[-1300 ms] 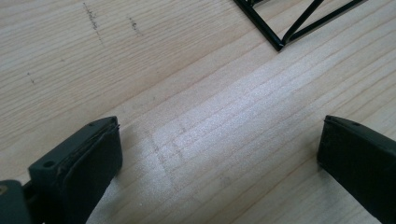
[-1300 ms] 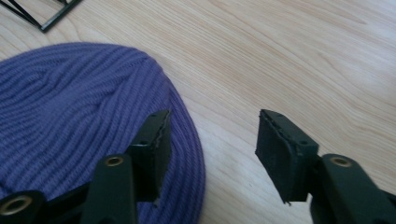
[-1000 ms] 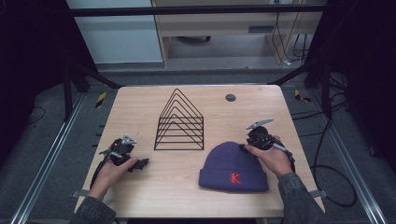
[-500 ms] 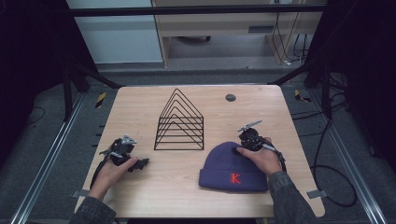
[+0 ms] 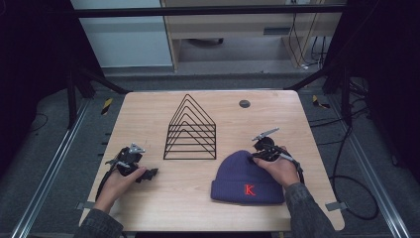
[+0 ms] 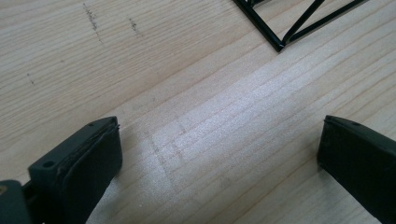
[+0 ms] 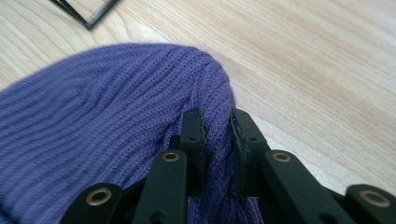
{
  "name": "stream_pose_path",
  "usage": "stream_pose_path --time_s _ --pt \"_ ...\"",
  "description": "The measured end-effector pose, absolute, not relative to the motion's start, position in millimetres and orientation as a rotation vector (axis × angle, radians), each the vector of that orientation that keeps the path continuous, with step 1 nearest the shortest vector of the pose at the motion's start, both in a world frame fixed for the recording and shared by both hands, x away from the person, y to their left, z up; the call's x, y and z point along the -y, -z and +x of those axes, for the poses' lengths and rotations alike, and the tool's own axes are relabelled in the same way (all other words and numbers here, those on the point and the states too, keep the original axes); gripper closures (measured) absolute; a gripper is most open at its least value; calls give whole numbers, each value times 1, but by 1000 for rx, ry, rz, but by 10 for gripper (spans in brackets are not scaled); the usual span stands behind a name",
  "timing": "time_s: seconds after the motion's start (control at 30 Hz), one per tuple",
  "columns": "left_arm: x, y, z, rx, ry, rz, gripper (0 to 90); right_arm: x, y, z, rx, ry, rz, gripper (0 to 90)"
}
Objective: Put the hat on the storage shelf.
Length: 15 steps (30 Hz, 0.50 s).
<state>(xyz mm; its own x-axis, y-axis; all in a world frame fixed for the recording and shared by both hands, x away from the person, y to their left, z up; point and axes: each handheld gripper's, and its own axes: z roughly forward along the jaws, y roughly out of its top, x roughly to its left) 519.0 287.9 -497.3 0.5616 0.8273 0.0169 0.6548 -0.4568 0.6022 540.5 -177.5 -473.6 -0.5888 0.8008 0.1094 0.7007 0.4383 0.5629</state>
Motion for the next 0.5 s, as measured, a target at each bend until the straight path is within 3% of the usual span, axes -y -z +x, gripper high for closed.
stream_pose_path --time_s 0.5 --pt "-292 479 516 -1138 -501 2161 44 183 409 488 -2382 -1104 1079 779"
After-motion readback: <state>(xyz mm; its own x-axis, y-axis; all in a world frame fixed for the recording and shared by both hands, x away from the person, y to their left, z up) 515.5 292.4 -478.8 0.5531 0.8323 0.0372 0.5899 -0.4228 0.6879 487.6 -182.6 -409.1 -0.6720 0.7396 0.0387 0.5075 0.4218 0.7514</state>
